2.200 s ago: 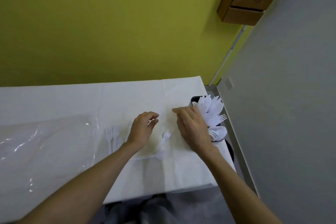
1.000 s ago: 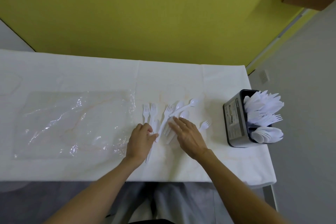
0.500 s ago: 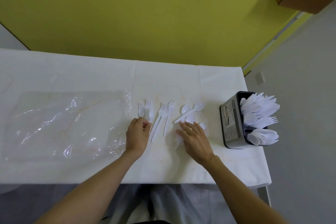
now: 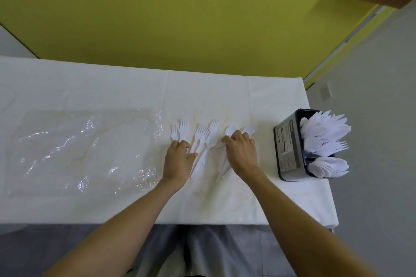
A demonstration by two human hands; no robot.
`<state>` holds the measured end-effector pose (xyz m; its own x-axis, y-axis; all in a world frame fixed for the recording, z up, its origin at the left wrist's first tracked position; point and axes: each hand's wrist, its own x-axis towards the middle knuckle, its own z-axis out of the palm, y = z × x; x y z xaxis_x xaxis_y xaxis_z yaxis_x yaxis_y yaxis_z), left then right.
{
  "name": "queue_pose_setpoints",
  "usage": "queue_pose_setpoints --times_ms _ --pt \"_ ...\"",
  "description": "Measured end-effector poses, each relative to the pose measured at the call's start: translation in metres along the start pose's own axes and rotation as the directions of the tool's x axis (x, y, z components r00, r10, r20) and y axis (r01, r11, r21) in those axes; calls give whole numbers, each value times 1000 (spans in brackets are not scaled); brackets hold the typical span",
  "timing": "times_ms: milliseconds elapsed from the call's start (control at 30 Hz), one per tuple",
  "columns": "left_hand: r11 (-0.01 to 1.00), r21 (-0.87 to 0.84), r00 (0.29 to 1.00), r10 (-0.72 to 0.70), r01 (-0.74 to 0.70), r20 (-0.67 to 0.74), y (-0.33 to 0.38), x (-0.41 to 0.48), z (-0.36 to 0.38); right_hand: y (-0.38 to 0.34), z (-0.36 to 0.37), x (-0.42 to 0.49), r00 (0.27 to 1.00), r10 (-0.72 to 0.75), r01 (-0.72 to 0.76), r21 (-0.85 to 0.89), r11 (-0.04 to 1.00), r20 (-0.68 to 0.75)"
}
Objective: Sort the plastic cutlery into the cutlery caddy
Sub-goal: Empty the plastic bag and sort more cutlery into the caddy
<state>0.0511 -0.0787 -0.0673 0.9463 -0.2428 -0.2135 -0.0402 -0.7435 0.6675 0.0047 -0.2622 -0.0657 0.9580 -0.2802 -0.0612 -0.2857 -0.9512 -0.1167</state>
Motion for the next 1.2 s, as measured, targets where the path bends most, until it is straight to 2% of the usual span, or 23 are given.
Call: queue_pose_setpoints --times_ms 133,200,233,300,367,467,567,733,800,867,933,1000,1100,1167,1200 --pt "998 27 997 -62 61 48 1 2 3 4 -4 -15 994 -5 14 79 997 -107" --pt "995 13 995 -100 100 28 5 3 4 7 -8 -27 987 75 -59 116 992 -143" --pt "992 -4 992 -122 122 12 7 3 4 8 -11 -33 976 164 -141 157 977 -144" --pt "990 -21 990 -141 141 -2 10 4 4 12 -15 -43 914 399 -362 304 881 -70" --pt "992 5 991 -130 130 19 12 4 6 18 -14 -48 803 593 -563 400 723 59" --pt "990 68 989 -129 124 68 14 6 10 26 -7 -48 722 648 -684 397 613 243" --pt "988 107 988 -122 112 91 14 8 12 26 2 -44 685 643 -724 420 548 342" --pt "990 -18 990 -143 143 4 13 -1 1 29 -1 -34 597 660 -791 469 392 456" --pt "982 -97 981 -170 161 -90 7 -5 -6 26 -3 -32 597 665 -793 455 405 450" --pt "960 -173 955 -249 221 -162 -2 -6 -15 22 -1 -32 620 668 -779 427 460 411" --pt "936 -198 931 -325 291 -165 -12 -6 -21 17 0 -33 650 665 -756 396 521 367" --pt "925 -181 925 -359 335 -122 -21 -3 -24 15 2 -32 658 659 -750 387 536 364" --pt "916 -180 925 -374 357 -69 -25 0 -26 12 -3 -27 606 698 -788 408 461 382" --pt "917 -185 928 -368 353 -54 -26 1 -28 7 -12 -23 577 748 -787 465 405 326" --pt "920 -178 932 -361 349 -39 -26 3 -29 2 -16 -21 589 757 -758 519 396 282"
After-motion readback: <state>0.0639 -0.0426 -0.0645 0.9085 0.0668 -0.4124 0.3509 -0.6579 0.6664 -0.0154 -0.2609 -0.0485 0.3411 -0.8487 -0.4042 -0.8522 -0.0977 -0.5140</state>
